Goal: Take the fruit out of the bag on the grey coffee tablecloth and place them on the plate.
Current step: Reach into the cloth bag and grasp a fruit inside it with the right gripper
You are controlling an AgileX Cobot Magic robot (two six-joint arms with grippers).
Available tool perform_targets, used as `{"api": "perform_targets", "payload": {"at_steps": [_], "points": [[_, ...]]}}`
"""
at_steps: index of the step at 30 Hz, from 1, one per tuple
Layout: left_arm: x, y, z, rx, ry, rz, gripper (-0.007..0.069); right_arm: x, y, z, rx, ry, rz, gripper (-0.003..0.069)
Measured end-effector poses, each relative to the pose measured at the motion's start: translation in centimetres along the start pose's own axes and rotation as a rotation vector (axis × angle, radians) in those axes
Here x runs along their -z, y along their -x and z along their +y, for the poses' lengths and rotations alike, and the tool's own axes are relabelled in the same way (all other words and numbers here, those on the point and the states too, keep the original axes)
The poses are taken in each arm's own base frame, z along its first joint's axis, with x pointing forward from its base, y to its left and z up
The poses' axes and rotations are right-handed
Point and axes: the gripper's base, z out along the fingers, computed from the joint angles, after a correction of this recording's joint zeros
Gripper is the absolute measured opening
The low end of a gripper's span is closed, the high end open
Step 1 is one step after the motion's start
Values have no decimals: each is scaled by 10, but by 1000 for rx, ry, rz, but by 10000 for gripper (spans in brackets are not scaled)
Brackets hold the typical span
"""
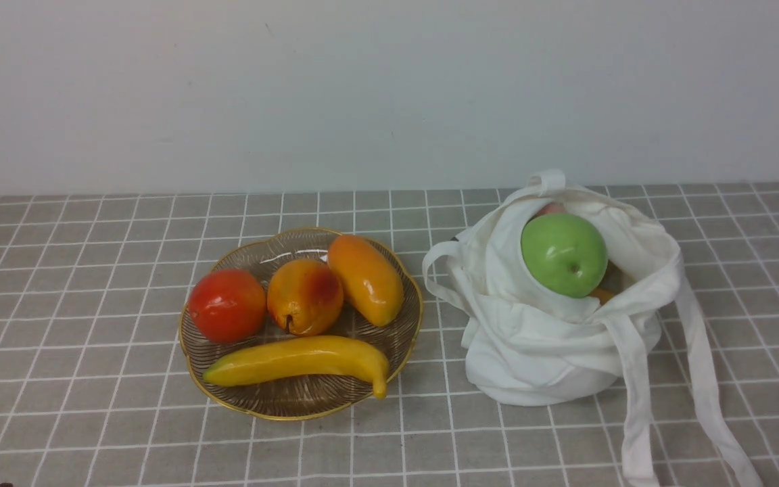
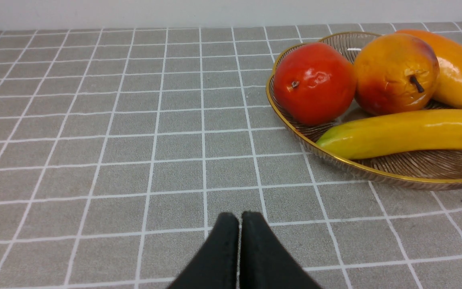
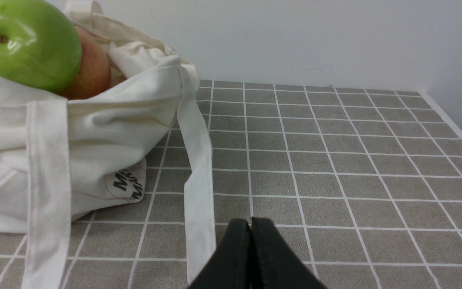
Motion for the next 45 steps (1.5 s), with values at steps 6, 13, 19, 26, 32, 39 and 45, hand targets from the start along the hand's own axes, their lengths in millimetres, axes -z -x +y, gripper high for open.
{"api": "perform_targets", "payload": {"at_steps": [6,13,19,26,32,39,45], "points": [[0,0,0,0,0,0,-8,0,2,2,-113,23,-38,-14],[0,0,0,0,0,0,-8,2,21,1,-677,93,-245,-14],[0,0,0,0,0,0,-8,4,26,-2,-821,101,-301,-14],[0,0,0,-1,0,0,-8,5,30,-5,-829,91,-350,-14],[0,0,0,0,0,0,-8,35,102,-2,-705,197,-357,-14],[0,0,0,0,0,0,-8,11,178,8,-394,269,118,-14],[0,0,0,0,0,0,-8,-70,208,13,-266,343,572,-14]]}}
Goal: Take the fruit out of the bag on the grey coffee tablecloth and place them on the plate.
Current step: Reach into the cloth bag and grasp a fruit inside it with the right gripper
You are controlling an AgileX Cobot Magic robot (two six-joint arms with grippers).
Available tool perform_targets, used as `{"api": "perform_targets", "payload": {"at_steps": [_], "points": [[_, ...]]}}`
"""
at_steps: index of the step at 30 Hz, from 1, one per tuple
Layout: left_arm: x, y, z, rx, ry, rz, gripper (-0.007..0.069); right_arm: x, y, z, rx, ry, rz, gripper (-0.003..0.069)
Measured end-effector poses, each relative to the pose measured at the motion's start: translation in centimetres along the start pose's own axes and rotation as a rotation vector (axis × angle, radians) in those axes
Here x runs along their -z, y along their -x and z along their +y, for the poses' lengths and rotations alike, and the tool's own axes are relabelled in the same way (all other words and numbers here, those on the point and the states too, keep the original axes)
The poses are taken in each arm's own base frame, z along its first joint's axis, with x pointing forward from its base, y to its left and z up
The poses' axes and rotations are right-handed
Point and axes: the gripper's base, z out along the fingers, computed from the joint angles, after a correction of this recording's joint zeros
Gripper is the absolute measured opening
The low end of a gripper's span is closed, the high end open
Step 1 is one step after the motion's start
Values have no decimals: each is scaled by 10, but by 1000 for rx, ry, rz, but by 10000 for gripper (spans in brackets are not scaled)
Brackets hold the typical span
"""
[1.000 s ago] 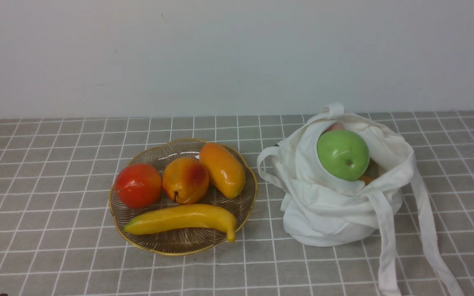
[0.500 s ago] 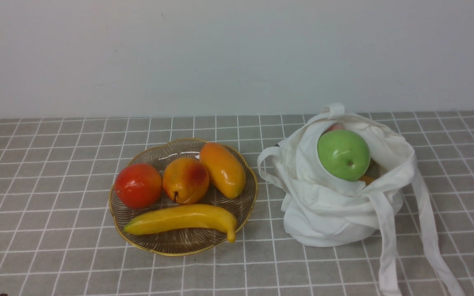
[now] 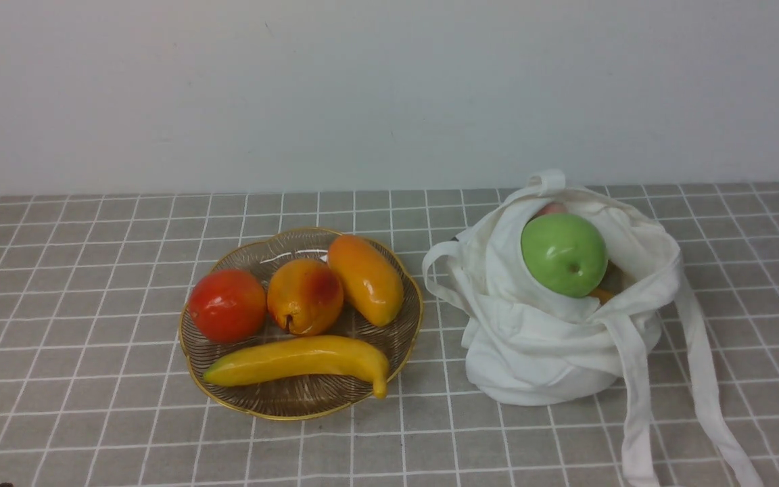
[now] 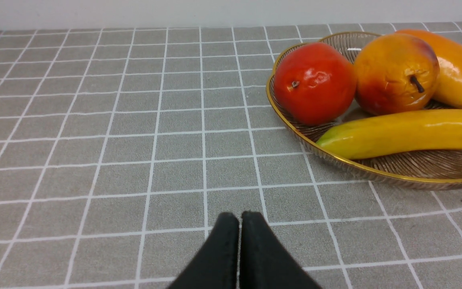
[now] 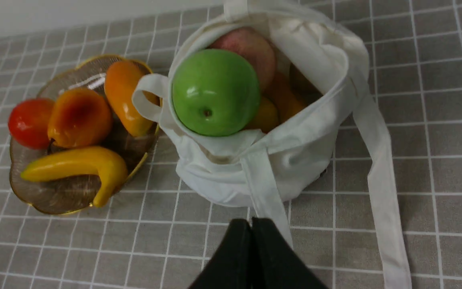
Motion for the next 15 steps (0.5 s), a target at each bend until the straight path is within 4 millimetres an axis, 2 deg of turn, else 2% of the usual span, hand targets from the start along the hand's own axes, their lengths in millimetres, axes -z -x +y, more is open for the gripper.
{"api": "perform_targets", "payload": {"at_steps": [2,3,8,11,15], "points": [[0,0,0,0,0,0,-8,-14,18,-2,8,8,46,-14],[0,0,0,0,0,0,-8,-14,21,-2,10,9,42,-14],[0,0,0,0,0,0,-8,-56,62,3,48,56,116,-9],[0,0,0,0,0,0,-8,-80,73,13,89,82,163,4],[0,0,0,0,0,0,-8,-105,83,20,132,84,203,58]]}}
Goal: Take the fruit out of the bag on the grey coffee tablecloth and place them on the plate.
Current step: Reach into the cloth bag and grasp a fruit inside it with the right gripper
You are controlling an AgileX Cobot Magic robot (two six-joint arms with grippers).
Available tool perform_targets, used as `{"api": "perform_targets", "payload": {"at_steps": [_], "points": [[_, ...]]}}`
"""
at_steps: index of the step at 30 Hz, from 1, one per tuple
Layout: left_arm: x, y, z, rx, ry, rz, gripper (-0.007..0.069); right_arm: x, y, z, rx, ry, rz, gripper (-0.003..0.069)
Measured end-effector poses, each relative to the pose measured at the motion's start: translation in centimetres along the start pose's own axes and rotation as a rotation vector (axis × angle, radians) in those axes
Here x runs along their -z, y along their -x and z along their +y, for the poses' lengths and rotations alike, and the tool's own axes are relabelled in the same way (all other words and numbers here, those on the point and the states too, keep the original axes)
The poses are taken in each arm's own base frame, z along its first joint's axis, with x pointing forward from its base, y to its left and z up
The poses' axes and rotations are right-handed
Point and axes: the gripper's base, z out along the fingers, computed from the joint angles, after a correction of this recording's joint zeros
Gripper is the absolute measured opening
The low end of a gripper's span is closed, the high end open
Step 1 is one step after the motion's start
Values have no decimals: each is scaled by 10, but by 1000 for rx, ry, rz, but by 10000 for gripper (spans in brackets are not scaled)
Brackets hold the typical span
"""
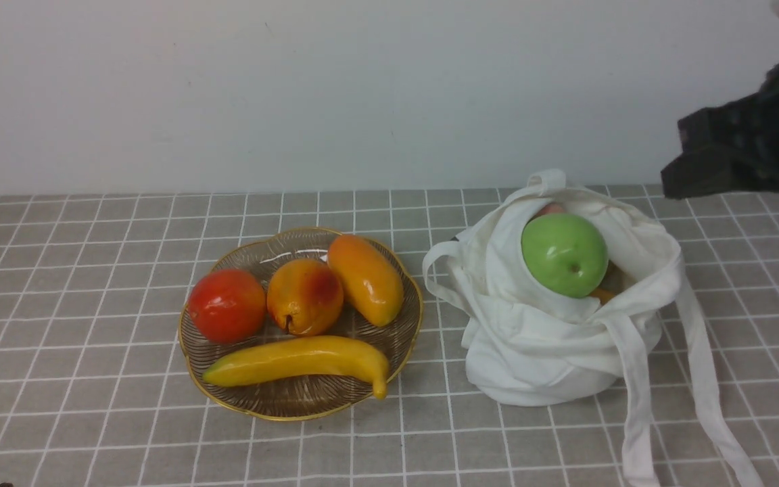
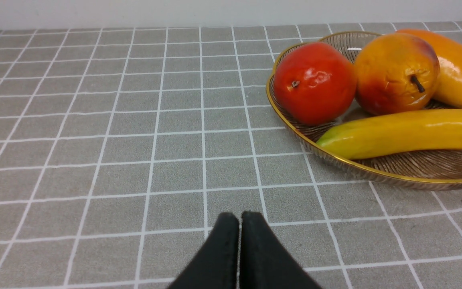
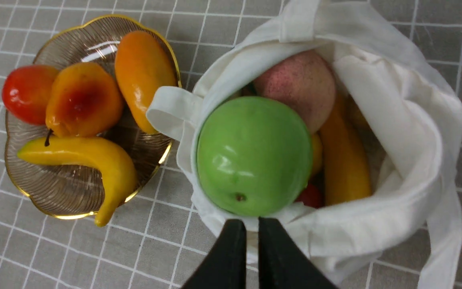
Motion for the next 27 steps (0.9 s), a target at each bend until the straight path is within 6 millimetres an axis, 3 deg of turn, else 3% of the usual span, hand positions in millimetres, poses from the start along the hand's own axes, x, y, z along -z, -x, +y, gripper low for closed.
{"api": "perform_targets", "payload": {"at_steps": [4,7,8,9,13,15,27], "points": [[0,0,0,0,0,0,-8,-23,15,-5,-5,-6,34,199],[0,0,0,0,0,0,-8,-40,21,-10,-51,-6,59,356],[0,0,0,0,0,0,-8,-47,22,-12,-78,-2,71,427],[0,0,0,0,0,0,-8,-48,23,-12,-82,-1,73,439],[0,0,0,0,0,0,-8,-73,21,-14,-133,2,123,629],[0,0,0,0,0,0,-8,-90,19,-14,-141,5,155,676],[0,0,0,0,0,0,-8,-130,13,-17,-187,28,226,691]]}}
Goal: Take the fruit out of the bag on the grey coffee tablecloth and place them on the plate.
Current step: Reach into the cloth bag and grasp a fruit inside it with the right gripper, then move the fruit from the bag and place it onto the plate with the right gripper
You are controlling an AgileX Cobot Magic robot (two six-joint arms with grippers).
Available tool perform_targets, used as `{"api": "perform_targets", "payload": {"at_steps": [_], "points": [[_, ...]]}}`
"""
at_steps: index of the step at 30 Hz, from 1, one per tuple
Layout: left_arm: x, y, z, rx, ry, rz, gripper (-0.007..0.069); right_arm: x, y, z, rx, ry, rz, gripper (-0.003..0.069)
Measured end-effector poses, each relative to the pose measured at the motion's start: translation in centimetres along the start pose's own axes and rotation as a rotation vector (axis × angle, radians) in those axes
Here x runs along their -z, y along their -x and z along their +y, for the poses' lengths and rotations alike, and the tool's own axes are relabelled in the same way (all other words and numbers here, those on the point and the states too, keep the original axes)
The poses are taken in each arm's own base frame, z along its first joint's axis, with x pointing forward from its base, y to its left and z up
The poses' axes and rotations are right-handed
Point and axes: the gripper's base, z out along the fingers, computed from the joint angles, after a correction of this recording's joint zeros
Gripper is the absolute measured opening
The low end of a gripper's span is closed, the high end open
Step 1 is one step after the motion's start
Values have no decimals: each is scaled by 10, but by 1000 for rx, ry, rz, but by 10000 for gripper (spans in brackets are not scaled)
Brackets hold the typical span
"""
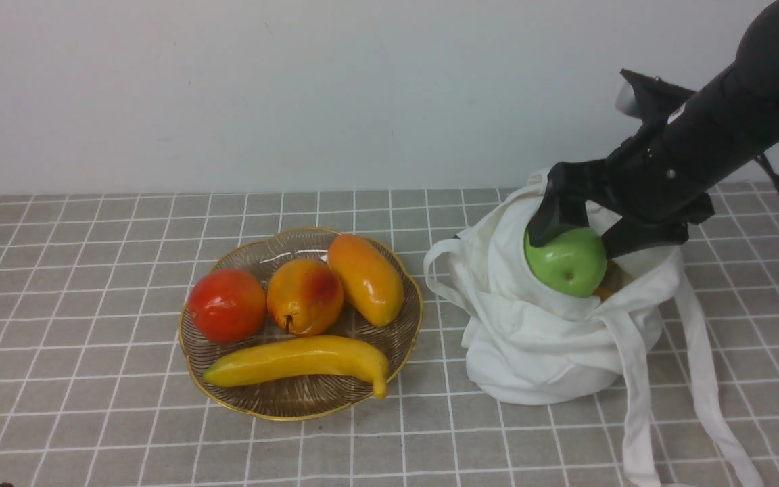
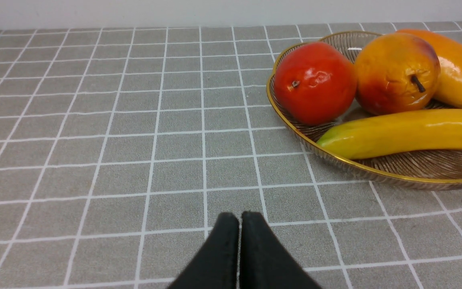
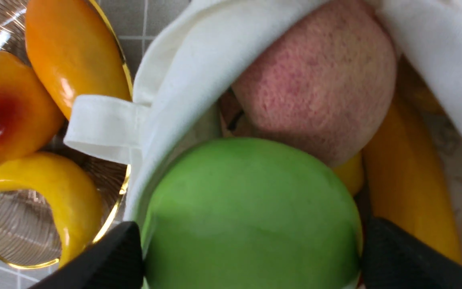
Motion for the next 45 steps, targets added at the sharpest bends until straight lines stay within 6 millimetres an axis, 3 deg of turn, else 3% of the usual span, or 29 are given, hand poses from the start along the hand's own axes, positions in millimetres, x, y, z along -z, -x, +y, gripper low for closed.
{"api": "perform_targets", "payload": {"at_steps": [5,9,16,19,22,23,26,29,32,38,40,41,44,45], "points": [[0,0,0,0,0,0,-8,-6,0,1,-27,30,11,686],[0,0,0,0,0,0,-8,-6,0,1,-32,37,17,586],[0,0,0,0,0,0,-8,-1,-2,0,-10,14,32,589],[0,0,0,0,0,0,-8,16,-2,-3,-2,-4,5,589],[0,0,0,0,0,0,-8,47,-2,-4,17,-26,-71,589],[0,0,0,0,0,0,-8,67,-4,-2,34,-42,-119,589],[0,0,0,0,0,0,-8,88,-7,2,53,-51,-178,589],[0,0,0,0,0,0,-8,120,-14,15,83,-27,-290,589],[0,0,0,0,0,0,-8,131,-20,37,146,57,-335,589],[0,0,0,0,0,0,-8,110,-34,96,325,226,-288,589],[0,0,0,0,0,0,-8,81,-39,122,398,261,-241,589],[0,0,0,0,0,0,-8,78,-40,124,402,264,-233,589],[0,0,0,0,0,0,-8,21,-49,154,491,253,-163,589],[0,0,0,0,0,0,-8,19,-49,155,497,249,-166,589]]}}
